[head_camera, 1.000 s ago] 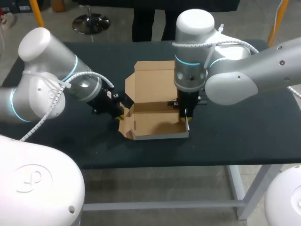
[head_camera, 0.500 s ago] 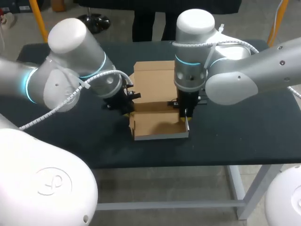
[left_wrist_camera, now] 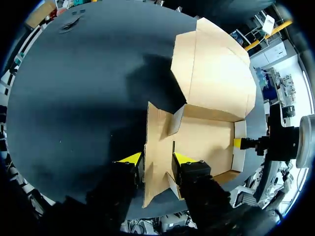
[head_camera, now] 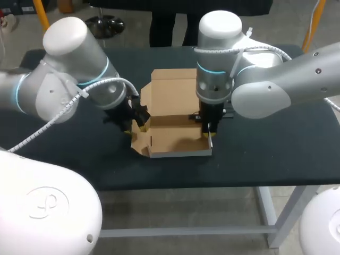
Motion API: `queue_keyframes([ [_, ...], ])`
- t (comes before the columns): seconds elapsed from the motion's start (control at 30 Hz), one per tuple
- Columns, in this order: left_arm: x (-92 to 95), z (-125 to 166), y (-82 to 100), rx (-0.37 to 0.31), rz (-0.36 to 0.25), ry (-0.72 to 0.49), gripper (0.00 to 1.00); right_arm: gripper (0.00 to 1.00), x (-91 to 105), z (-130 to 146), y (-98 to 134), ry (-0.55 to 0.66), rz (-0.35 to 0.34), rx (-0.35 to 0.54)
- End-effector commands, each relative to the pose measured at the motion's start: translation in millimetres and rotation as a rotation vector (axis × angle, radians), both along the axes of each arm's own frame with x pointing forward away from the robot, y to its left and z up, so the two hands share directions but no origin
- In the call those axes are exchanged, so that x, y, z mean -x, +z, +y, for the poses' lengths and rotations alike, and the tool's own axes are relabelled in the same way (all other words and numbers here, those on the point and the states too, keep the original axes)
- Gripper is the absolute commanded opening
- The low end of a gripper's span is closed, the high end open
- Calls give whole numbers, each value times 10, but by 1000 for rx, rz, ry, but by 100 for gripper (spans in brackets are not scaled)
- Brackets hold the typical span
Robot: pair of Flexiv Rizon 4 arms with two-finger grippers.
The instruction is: Assemble the packaging by folding the flat box into shape, placing the metal phone stand inside, and closing the box properly
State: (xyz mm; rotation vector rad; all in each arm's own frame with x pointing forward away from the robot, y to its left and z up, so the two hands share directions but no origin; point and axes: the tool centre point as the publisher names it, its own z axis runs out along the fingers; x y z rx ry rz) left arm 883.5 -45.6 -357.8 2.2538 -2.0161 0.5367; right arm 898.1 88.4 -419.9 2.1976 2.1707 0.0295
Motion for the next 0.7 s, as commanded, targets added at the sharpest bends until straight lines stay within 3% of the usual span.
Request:
queue_keyframes([
  [0.03,35,254,16,120,3,-43,42,0,-5,11,9,0,3,3],
  [0.3,-6,463,-86,189,24,-80,30,0,-5,11,9,0,3,3],
  [0.4,-10,495,-116,202,24,-91,0,0,-5,11,9,0,3,3],
  [0.7,-48,507,-348,286,63,-144,0,0,-5,11,9,0,3,3],
])
